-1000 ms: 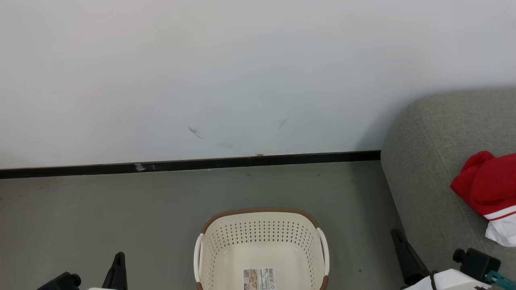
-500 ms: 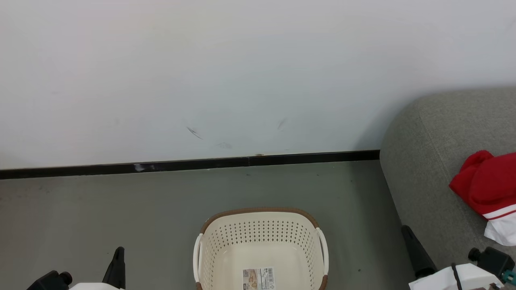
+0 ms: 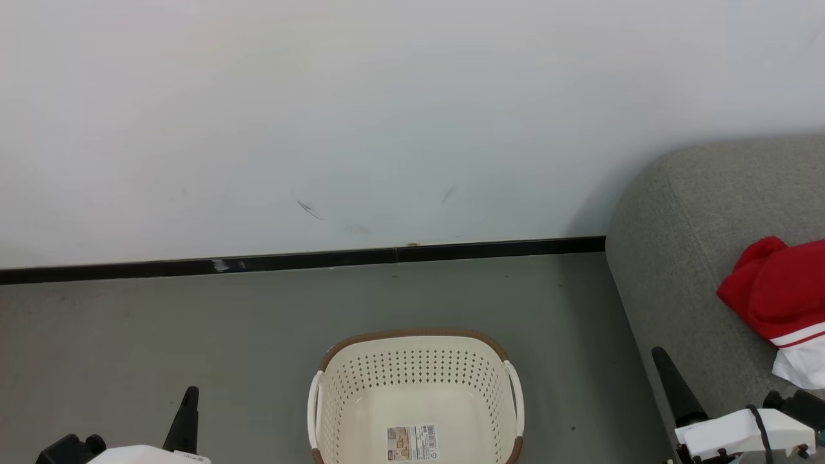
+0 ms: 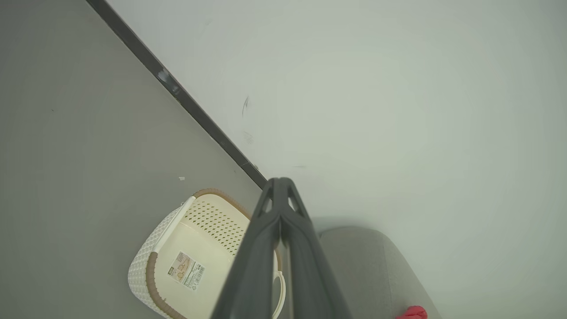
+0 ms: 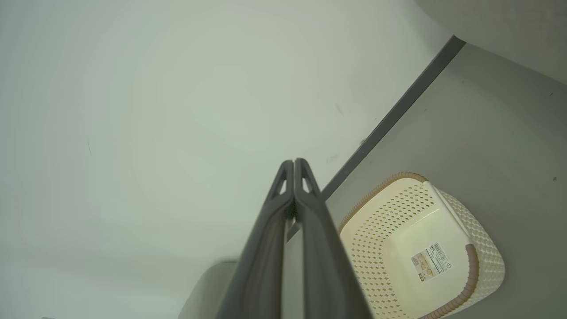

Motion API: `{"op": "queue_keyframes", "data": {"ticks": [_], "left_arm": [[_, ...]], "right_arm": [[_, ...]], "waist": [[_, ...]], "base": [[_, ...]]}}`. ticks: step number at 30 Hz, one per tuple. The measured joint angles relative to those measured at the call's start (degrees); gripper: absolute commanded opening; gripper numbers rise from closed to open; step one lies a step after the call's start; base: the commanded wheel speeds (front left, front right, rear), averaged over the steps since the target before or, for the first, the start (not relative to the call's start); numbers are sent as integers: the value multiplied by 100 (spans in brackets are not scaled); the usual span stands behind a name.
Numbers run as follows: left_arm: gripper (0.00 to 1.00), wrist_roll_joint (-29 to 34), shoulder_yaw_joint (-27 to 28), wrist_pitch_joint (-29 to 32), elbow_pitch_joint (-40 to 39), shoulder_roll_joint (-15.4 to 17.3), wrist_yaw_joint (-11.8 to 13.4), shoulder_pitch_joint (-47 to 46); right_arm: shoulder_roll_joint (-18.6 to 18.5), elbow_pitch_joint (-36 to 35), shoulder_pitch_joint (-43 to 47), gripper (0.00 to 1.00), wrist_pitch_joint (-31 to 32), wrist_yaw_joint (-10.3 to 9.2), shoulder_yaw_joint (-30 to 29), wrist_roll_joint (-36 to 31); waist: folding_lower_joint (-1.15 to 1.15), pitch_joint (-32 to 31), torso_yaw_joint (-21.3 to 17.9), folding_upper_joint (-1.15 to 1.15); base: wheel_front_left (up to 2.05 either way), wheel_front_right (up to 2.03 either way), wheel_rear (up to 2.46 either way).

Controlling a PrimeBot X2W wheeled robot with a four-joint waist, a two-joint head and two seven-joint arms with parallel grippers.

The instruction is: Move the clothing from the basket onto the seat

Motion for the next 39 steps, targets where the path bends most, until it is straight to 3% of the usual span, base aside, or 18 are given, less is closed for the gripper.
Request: {"op": "queue_keyframes", "data": {"ticks": [34,39], "left_arm": [[0,-2315,586,641,182,-212,-740,-310],[0,-2399,614,646,189,-222,-783,-361]], "right_arm": [[-170,156,-356,0,504,-1,-285,3089],[-177,170,-371,0,521,-1,-296,3249]], "waist": [[-14,126,-49,0],[-14,128,-50,0]], "base": [[0,0,0],[0,0,0]]}}
